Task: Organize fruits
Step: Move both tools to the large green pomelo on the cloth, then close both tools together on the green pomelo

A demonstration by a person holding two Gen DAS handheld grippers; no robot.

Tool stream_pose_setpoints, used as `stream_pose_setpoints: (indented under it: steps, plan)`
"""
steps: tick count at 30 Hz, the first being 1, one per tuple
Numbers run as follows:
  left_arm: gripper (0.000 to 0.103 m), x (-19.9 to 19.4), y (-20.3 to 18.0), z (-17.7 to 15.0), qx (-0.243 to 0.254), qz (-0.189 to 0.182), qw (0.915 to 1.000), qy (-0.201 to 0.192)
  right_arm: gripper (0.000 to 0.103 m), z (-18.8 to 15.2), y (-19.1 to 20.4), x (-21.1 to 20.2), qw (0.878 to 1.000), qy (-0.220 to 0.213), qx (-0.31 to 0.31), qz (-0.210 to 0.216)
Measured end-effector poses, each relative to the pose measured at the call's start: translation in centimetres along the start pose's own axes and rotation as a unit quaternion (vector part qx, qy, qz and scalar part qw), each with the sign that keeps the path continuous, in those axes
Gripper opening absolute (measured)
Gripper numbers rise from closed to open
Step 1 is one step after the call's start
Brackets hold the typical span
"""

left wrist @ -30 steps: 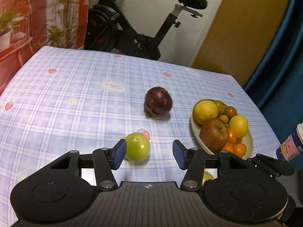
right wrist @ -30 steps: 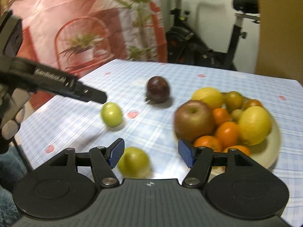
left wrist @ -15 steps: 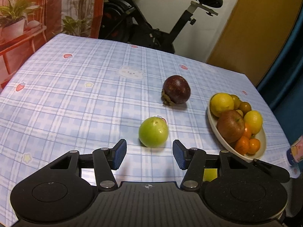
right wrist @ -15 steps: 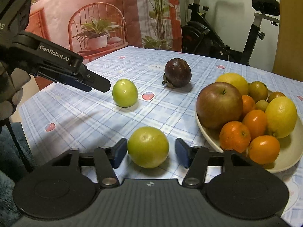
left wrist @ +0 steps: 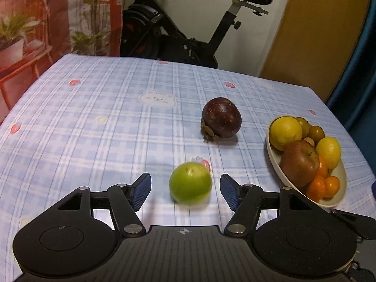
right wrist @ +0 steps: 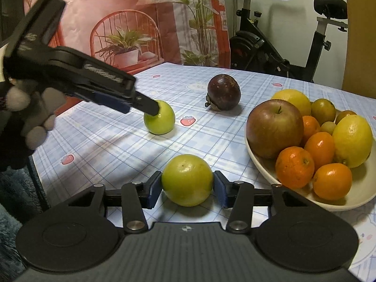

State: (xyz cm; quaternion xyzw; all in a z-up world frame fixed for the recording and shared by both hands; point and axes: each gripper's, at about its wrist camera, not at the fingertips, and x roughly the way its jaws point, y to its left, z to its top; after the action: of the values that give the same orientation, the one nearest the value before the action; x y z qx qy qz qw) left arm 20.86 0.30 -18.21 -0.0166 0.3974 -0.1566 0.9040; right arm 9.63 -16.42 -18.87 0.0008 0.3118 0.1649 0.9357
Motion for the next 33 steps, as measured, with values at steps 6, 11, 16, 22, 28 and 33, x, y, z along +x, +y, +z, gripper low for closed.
stream_pose_setpoints:
  steps: [6,11,16,22,28,33]
  plan:
    - [0.068,2.4,-0.8,0.0,0.026,0.005,0.9995,0.015,0.049,0.0,-0.1,-0.1,1.0,0.0,0.004,0.002]
    - [0.067,2.8,-0.9,0.0,0.028,0.003,0.9995,0.013,0.049,-0.1,-0.1,-0.1,1.0,0.0,0.006,0.004]
    - [0.049,2.8,-1.0,-0.1,0.04,0.007,0.9992,0.008,0.049,-0.1,-0.2,-0.1,1.0,0.001,0.009,0.005]
    - [0.049,2.0,-0.9,-0.3,0.041,0.003,0.9991,0.009,0.049,0.1,-0.2,-0.1,1.0,0.004,0.013,0.006]
    - [0.049,0.5,-1.3,-0.5,0.04,-0.003,0.9992,0.001,0.049,0.3,-0.2,-0.4,1.0,0.002,0.016,0.004]
    - [0.049,-0.9,-1.9,-0.5,0.044,-0.006,0.999,-0.01,0.049,0.5,0.1,-1.0,1.0,-0.009,0.013,0.003]
